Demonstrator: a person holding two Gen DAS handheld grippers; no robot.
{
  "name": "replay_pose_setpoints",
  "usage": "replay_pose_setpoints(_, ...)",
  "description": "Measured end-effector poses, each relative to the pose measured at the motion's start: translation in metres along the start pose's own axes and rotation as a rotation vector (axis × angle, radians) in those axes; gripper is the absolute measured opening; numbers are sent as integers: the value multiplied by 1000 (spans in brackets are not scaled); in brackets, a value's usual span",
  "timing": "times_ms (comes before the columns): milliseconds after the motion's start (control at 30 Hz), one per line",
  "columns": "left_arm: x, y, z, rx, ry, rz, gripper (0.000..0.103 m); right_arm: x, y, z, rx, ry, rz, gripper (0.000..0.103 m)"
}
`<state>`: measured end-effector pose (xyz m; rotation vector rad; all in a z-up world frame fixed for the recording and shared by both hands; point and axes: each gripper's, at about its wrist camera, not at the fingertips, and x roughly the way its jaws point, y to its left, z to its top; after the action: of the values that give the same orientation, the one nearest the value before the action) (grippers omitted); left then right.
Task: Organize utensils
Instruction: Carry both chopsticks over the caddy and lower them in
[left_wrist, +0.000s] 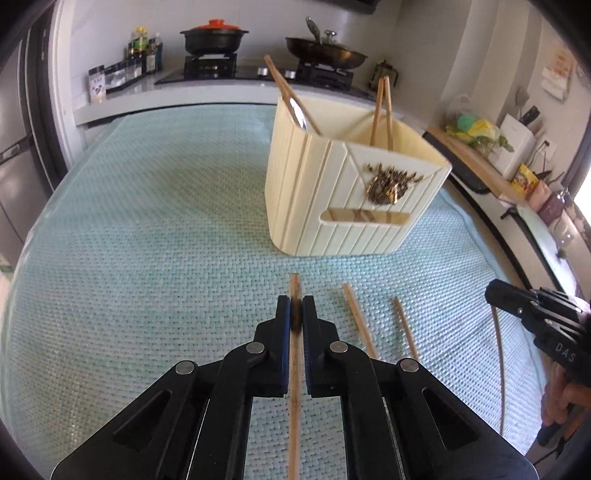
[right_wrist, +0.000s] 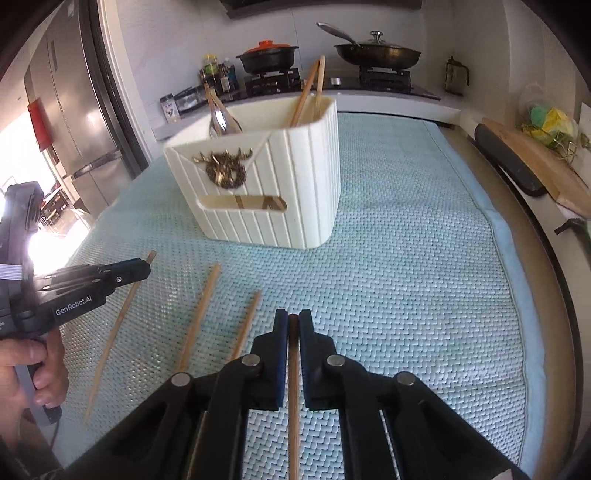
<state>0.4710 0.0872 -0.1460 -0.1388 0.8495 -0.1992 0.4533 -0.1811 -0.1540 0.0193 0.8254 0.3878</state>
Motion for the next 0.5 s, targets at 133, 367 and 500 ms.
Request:
replay_pose_setpoints(133, -34, -12, 5, 12, -68, -17, 4, -39, 7, 6, -5, -79, 24, 6)
replay_pose_setpoints(367, -95, -15, 5, 18, -174, -53, 4, -103, 25, 4, -23, -197, 43, 6)
replay_pose_setpoints(500, -120, -14, 1, 1, -223, -65, 4, -129, 33, 1, -31, -243, 43, 6)
